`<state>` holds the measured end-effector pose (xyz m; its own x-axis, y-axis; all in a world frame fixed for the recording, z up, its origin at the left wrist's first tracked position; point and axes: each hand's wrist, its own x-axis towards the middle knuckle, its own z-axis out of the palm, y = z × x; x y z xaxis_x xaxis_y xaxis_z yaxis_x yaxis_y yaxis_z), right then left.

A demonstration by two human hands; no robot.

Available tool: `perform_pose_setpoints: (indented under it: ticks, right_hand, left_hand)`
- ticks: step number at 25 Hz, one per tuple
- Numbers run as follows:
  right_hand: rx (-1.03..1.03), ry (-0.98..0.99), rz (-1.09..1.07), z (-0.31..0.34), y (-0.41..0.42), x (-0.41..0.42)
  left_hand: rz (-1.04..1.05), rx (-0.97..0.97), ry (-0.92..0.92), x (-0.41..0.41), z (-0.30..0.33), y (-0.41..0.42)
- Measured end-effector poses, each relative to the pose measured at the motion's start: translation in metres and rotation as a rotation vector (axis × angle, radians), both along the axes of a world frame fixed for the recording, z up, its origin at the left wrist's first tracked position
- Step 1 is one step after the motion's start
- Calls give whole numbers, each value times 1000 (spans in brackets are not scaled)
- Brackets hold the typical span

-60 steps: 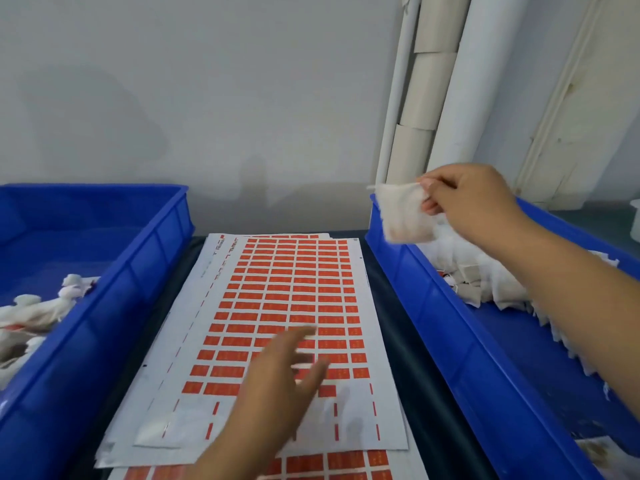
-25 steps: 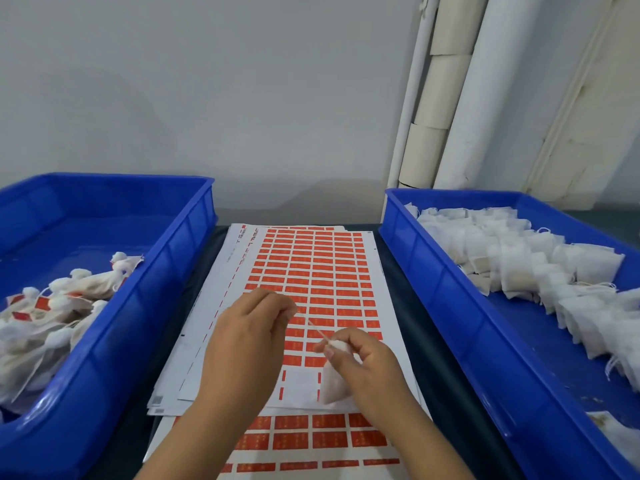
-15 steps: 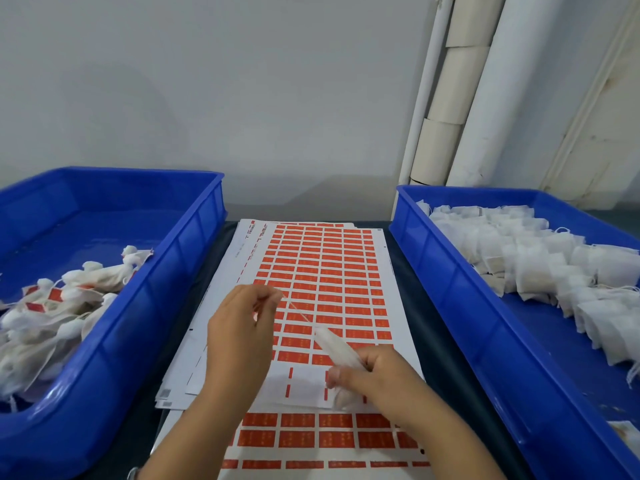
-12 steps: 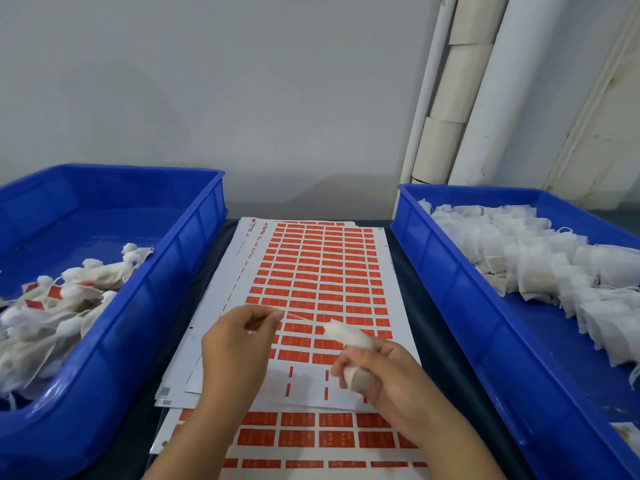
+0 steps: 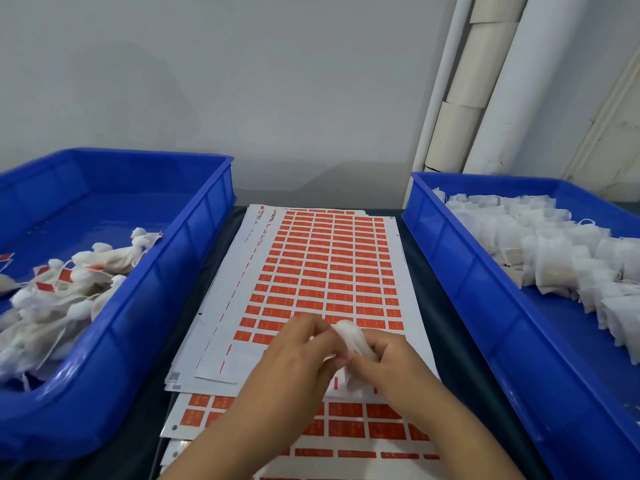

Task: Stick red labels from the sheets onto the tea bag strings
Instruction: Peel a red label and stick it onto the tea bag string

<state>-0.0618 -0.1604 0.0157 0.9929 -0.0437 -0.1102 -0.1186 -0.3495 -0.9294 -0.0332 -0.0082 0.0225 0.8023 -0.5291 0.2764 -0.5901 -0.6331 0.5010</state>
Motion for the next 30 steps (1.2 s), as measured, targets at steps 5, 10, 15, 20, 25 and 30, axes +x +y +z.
perform_pose_setpoints:
  ticks: [5,10,15,20,25,30]
  right_hand:
    - [-12,-44,125,1,1,0]
    - [23,-88,113,0,5,0]
    - [59,-289,-90,0,28,-3]
    - [89,-351,-182,1,28,-4]
    - [-218,-560,-257,-1,33,-5]
    - [-519,-767,-302,-3,30,0]
  left_hand:
    - [-100,-128,52,8,11,-10]
    - [15,-296,226,8,8,-10]
    - [188,-622,317,3,0,-15]
    - [210,-749,554,4,0,-16]
    - [241,-812,652,11,4,-13]
    - [305,-805,664,11,3,-13]
